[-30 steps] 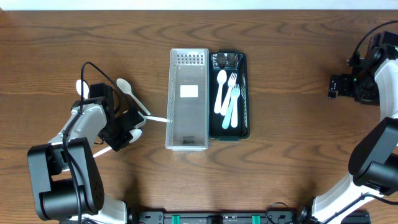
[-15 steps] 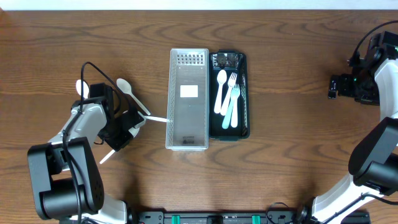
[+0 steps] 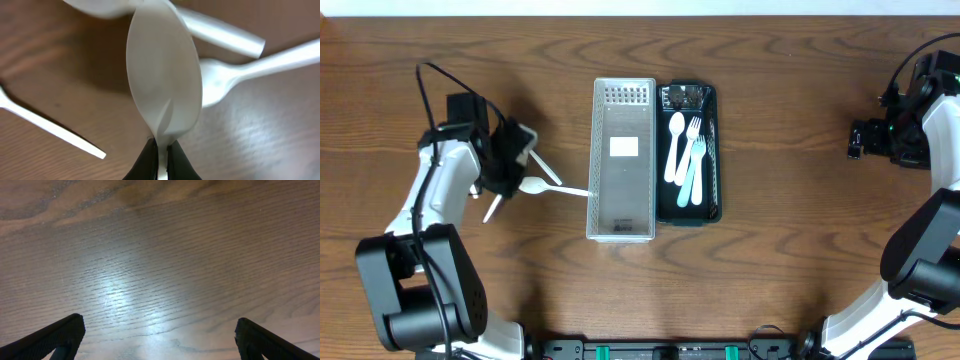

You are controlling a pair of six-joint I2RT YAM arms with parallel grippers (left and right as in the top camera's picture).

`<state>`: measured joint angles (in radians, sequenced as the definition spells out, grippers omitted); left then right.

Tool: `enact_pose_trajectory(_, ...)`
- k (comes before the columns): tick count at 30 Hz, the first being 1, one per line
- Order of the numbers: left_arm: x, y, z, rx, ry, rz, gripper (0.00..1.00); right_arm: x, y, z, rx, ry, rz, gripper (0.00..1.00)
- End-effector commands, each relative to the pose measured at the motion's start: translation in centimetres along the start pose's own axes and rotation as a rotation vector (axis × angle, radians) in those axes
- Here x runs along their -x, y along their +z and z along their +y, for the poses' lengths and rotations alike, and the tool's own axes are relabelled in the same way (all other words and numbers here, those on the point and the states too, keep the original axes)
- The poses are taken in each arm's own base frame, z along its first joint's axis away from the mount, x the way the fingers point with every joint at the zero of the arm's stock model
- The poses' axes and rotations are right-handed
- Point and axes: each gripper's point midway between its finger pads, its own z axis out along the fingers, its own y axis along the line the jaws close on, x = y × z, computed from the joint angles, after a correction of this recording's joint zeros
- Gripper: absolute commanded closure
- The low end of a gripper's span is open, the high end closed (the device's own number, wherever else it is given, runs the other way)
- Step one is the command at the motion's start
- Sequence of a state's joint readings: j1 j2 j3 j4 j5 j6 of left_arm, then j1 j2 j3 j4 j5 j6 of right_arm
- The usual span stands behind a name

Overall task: Pack container
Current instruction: 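Lower the spoon into the gray basket and open the left gripper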

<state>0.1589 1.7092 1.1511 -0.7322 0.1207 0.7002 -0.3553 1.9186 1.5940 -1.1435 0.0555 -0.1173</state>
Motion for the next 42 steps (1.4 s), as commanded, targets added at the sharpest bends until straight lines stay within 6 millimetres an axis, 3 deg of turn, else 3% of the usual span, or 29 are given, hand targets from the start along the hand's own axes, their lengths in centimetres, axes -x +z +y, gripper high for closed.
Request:
enact_pose_trajectory(1,3.8,-3.9,-0.2,-0.040,-0.146,-0.176,0.94,0.0,0.0,-0.1,0.003,-0.007,0.000,0.01)
enact_pose_trajectory(7,8.0,-8.6,-3.4,-0.184,-0.174,-0.401,0.94,0.0,0.0,-0.1,0.003,-0.007,0.000,0.01)
enact_pose_trajectory(13,9.7,-10.3,-7.1,-0.256,-0.231,-0.426,0.94,0.0,0.0,-0.1,0.003,-0.007,0.000,0.01)
enact_pose_trajectory(18,11.0,-10.4,-10.6,-0.353,-0.425,-0.386,0.94,0.0,0.0,-0.1,0.003,-0.007,0.000,0.01)
enact_pose_trajectory(25,13.0,-11.0,-13.1,-0.387,-0.391,-0.428,0.94,0.0,0.0,-0.1,0.003,-0.007,-0.001,0.01)
enact_pose_trajectory(39,12.5,-7.5,-14.2,-0.386,-0.389,-0.330,0.94,0.0,0.0,-0.1,0.003,-0.007,0.000,0.01)
enact_pose_trajectory(42,12.5,-7.1,-14.2,-0.387,-0.393,-0.318,0.88,0.0,0.0,-0.1,0.003,-0.007,0.000,0.01)
